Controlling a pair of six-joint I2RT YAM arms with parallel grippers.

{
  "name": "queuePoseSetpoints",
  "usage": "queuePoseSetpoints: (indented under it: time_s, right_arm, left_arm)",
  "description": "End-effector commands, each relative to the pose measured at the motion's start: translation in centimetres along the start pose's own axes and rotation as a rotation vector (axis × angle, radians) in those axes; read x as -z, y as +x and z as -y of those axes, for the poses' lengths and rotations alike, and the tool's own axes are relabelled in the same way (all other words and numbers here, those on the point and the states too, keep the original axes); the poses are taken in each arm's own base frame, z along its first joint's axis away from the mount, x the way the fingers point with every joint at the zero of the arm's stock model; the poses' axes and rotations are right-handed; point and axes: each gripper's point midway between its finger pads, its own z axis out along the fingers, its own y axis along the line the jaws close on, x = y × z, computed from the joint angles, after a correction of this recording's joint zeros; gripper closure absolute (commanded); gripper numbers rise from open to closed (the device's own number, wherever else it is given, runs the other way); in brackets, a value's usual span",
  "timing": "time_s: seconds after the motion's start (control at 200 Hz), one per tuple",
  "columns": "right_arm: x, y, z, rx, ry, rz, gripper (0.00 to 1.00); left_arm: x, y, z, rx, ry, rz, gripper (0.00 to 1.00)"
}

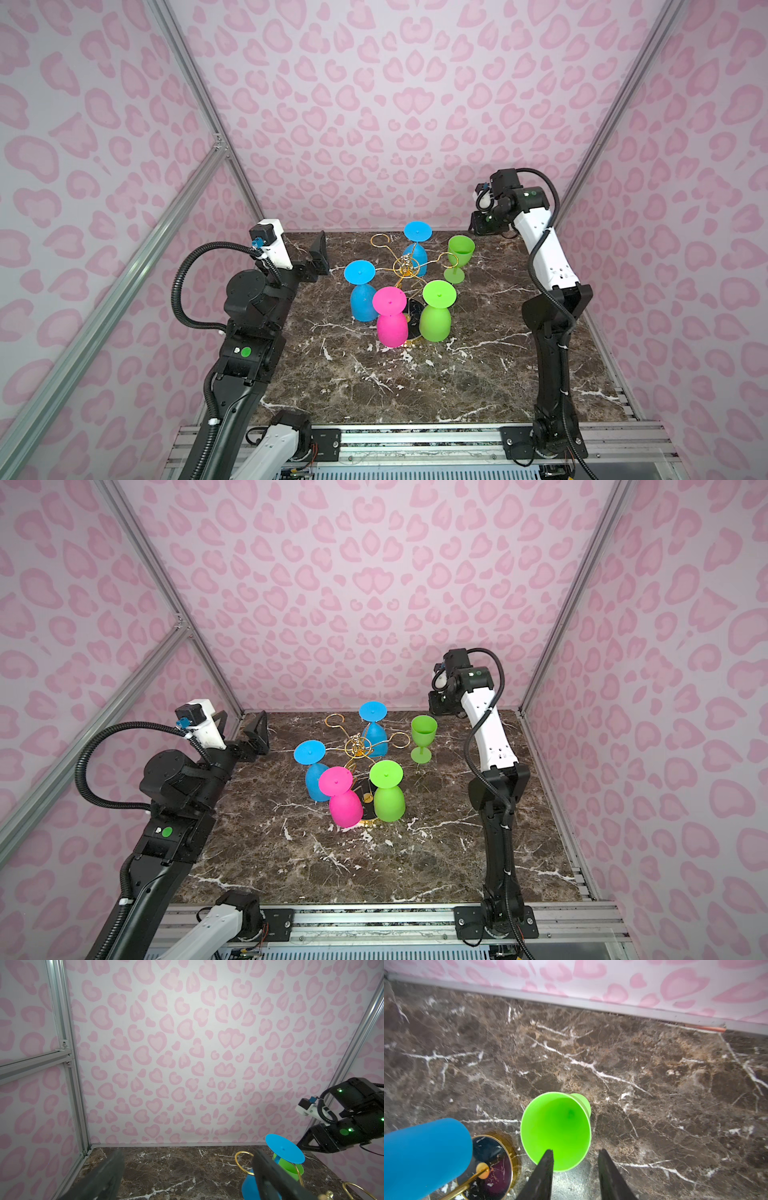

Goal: Take the wine glass off the wine glass rack
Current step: 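Open the right gripper and lift it off the standing green glass, then reach the right gripper to the lime-green glass base on the rack and grasp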

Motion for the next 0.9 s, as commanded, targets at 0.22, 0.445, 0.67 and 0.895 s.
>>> queuePoseSetpoints:
  time_s: [0.22,0.445,0.67,0.895]
  right_arm:
    - [8.9,-3.6,-2.1,-0.079,-0.192,0.277,0.63]
    - [14.4,-1.2,-4.5,-0.105,-0.302,0.399,0.64]
    - [18.2,4.7,-6.9,-0.120,-0.420,0.417,0.64]
    - [18.0,10.8,-11.6,-0.173,-0.647,0.318,0.61]
  left_arm:
    - [0.4,-0.5,-0.7,0.038,-0.038,0.039,0.03]
    - [0.6,-0.3,-0.7,0.046,-0.034,0.040,0.03]
    - [0.9,0.1,-0.9,0.041,-0.039,0.036,0.03]
    - [1.3,0.8,-1.0,0.069,-0.041,0.033,0.03]
